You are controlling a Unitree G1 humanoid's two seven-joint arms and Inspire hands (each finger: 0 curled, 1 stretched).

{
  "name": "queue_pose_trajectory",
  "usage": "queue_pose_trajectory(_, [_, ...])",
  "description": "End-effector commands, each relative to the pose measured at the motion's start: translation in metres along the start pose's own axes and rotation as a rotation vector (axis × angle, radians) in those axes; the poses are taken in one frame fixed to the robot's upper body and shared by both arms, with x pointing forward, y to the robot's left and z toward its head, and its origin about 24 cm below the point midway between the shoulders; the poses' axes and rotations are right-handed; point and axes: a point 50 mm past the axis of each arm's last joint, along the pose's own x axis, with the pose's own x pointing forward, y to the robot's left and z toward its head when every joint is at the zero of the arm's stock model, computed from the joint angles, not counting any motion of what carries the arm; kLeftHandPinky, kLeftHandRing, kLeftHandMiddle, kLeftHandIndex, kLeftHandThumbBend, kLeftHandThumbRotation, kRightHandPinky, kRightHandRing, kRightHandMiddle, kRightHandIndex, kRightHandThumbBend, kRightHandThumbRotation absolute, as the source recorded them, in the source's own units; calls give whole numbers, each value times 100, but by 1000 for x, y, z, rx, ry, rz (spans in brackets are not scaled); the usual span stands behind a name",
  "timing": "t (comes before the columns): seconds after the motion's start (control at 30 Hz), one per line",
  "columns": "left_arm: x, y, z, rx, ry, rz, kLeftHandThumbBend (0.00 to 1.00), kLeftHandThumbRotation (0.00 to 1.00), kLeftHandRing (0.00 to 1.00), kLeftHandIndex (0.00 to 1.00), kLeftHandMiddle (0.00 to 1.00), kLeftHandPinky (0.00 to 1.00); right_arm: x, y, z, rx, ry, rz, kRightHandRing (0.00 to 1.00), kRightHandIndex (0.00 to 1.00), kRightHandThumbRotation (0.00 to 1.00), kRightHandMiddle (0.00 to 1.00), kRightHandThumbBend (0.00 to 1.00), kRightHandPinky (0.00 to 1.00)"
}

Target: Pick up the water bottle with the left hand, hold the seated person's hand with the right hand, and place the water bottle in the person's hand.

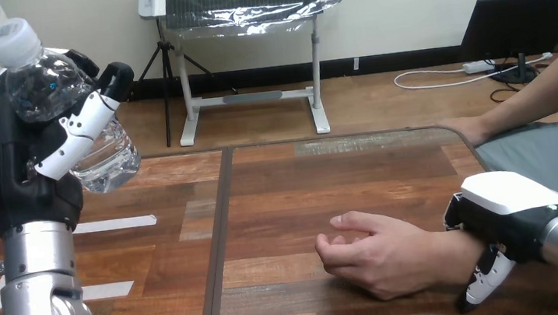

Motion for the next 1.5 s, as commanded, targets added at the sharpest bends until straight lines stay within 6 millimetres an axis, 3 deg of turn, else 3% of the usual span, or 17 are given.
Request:
queue_pose_trajectory(0.0, [13,-10,20,-20,-119,-42,63,0,23,34,28,18,0,0,5,77,-24,-37,14,27,0,22,81,7])
queue_pose_trajectory(0.83, [12,-19,15,-31,-110,-101,57,0,23,33,28,18,-3,-31,0,105,-35,-123,10,21,2,18,80,4])
queue_pose_trajectory(1.47, [8,-31,8,-39,-83,-153,55,0,22,33,28,17,-1,-61,-1,116,-18,-145,19,31,9,27,85,12])
